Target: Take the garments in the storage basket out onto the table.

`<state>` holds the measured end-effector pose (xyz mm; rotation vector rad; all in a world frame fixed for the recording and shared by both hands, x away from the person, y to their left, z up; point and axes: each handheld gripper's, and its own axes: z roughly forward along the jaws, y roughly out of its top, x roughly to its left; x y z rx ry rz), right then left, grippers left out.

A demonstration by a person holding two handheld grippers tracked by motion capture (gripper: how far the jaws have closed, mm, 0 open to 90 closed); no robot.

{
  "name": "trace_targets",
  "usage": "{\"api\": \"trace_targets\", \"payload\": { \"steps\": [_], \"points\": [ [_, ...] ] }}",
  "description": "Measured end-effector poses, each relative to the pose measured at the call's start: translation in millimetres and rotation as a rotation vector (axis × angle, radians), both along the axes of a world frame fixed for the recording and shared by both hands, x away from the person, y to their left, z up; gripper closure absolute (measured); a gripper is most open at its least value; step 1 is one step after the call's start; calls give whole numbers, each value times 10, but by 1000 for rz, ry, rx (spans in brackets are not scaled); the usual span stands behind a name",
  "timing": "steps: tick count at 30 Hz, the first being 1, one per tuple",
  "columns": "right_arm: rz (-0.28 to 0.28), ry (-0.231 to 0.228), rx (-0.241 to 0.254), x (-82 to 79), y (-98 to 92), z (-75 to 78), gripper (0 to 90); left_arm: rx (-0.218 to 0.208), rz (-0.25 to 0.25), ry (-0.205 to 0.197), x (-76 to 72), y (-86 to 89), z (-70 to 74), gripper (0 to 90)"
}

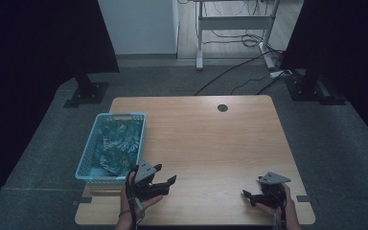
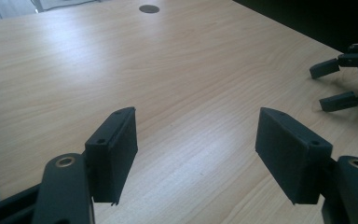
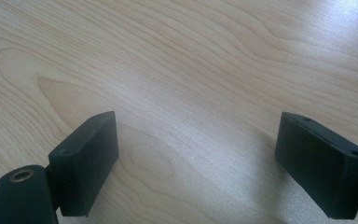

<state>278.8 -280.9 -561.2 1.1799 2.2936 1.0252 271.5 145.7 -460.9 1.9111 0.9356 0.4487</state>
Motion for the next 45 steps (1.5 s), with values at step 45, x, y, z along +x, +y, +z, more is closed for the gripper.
{"api": "trace_targets", "payload": {
  "steps": [45],
  "points": [
    [-1, 0, 0, -3, 0, 0, 128, -7, 154, 14, 313, 530, 109, 275]
  ]
}}
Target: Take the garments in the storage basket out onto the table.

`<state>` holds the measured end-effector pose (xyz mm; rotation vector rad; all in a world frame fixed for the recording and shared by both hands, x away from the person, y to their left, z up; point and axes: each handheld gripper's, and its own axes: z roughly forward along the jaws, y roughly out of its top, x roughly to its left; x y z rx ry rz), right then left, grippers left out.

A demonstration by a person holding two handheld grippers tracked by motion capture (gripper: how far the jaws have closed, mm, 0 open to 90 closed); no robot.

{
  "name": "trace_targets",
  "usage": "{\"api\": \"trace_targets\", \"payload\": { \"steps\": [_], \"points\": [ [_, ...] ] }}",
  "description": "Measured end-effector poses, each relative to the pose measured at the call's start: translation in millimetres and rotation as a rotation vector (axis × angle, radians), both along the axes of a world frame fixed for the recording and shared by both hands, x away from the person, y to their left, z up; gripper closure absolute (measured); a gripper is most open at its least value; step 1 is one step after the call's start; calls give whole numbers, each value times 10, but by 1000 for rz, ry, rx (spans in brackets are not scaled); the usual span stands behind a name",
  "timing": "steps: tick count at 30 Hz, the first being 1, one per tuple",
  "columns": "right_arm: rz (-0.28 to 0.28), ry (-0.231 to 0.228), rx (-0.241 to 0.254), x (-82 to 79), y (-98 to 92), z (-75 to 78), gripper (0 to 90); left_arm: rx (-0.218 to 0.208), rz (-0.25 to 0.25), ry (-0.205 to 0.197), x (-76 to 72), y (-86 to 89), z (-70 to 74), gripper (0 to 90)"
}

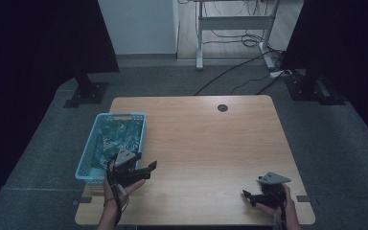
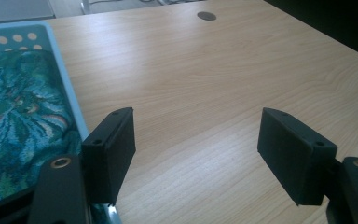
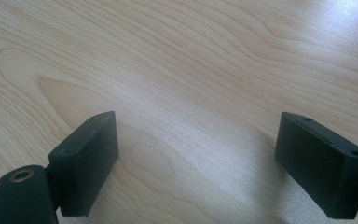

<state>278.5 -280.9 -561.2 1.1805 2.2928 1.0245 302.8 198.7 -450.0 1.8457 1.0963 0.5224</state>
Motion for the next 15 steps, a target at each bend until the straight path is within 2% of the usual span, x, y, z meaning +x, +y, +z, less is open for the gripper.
{"api": "trace_targets", "payload": {
  "steps": [2, 13, 15],
  "points": [
    [0, 0, -1, -1, 0, 0, 128, -1, 16, -19, 1, 29, 3, 292],
    [0, 0, 0, -3, 0, 0, 128, 5, 62, -13, 90, 160, 33, 292],
    [-1, 1, 0, -4, 1, 0, 128, 5, 65, -26, 84, 160, 35, 297]
  ]
}}
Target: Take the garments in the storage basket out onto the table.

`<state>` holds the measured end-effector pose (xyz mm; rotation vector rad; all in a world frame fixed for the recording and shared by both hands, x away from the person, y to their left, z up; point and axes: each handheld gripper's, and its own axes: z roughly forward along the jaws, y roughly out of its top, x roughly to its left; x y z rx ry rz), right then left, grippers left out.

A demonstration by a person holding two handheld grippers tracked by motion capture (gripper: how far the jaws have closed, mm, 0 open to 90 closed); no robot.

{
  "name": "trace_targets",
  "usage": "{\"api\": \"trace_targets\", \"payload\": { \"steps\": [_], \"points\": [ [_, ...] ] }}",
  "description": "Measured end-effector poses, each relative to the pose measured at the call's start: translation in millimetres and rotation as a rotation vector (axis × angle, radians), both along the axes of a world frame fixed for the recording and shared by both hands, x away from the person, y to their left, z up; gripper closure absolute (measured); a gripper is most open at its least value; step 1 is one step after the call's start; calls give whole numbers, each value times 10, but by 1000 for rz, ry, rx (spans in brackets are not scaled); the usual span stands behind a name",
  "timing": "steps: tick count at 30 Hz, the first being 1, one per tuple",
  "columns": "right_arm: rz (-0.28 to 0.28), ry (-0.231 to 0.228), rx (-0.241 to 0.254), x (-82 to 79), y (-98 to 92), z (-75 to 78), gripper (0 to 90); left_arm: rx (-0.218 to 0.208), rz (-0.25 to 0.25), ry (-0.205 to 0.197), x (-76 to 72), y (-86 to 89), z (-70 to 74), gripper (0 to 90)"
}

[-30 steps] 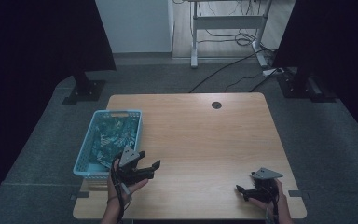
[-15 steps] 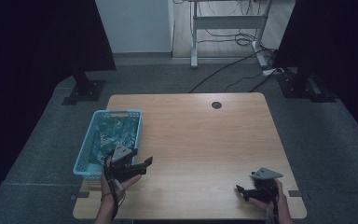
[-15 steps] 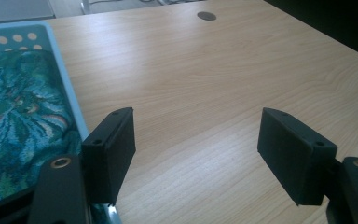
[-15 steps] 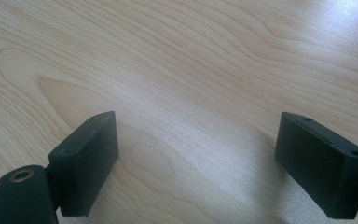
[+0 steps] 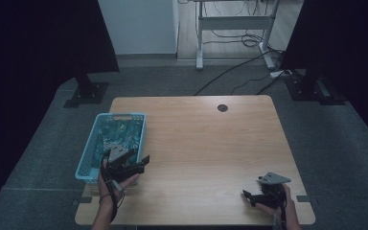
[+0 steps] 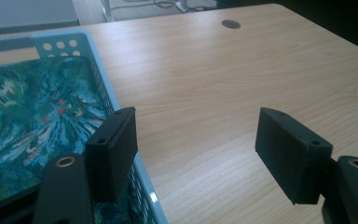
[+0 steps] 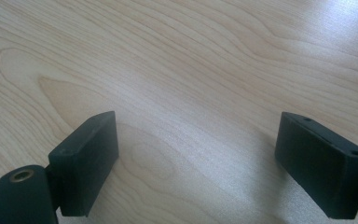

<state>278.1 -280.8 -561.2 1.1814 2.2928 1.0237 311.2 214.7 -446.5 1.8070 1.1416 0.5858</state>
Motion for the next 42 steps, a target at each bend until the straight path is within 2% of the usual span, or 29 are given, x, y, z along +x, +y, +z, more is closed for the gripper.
{"api": "trace_targets", "payload": {
  "steps": [24, 42],
  "points": [
    [0, 0, 0, -1, 0, 0, 128, -1, 37, 12, 128, 137, 65, 302],
    [-1, 0, 0, -2, 1, 0, 128, -4, 62, 20, 211, 200, 61, 302]
  ]
}}
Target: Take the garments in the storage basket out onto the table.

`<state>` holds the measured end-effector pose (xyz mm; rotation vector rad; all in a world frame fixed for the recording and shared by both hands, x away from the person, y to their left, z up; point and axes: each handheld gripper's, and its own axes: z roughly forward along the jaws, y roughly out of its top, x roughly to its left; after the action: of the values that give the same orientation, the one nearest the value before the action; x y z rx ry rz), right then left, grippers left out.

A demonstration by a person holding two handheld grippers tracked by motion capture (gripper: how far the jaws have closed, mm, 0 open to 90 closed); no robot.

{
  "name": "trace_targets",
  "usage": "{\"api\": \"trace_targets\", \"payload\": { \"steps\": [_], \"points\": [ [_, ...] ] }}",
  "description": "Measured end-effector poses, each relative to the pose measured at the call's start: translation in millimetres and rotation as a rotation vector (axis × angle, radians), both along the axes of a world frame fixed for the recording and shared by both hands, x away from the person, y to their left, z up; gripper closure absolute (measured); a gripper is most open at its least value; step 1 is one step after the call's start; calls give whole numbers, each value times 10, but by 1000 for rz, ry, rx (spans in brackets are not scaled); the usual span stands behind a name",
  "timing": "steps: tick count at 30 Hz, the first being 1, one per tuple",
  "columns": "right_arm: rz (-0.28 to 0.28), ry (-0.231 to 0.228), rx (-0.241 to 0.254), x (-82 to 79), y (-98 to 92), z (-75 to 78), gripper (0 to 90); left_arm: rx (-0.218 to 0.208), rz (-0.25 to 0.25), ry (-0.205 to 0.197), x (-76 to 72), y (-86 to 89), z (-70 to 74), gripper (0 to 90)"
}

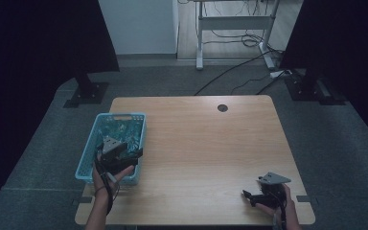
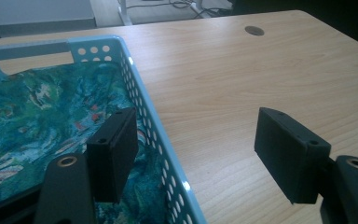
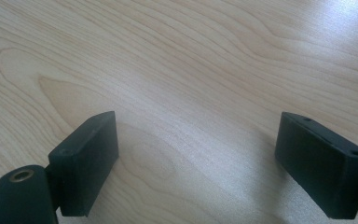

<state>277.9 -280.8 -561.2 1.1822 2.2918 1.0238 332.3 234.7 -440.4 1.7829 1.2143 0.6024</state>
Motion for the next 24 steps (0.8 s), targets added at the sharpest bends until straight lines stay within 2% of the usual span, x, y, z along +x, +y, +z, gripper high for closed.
{"api": "trace_targets", "payload": {
  "steps": [10, 17, 19, 22, 24],
  "points": [
    [0, 0, 0, -1, 0, 0, 128, -2, 31, 11, 90, 81, -11, 297],
    [0, 0, 0, -1, 0, 0, 128, 14, 38, 23, 144, 107, -14, 287],
    [0, 0, 0, -1, 0, 0, 128, 15, 53, 21, 162, 117, -9, 278],
    [0, 0, 0, -1, 0, 0, 128, 2, 59, 23, 184, 134, -2, 278],
    [0, 0, 0, -1, 0, 0, 128, 8, 67, 25, 214, 138, 3, 276]
  ]
}}
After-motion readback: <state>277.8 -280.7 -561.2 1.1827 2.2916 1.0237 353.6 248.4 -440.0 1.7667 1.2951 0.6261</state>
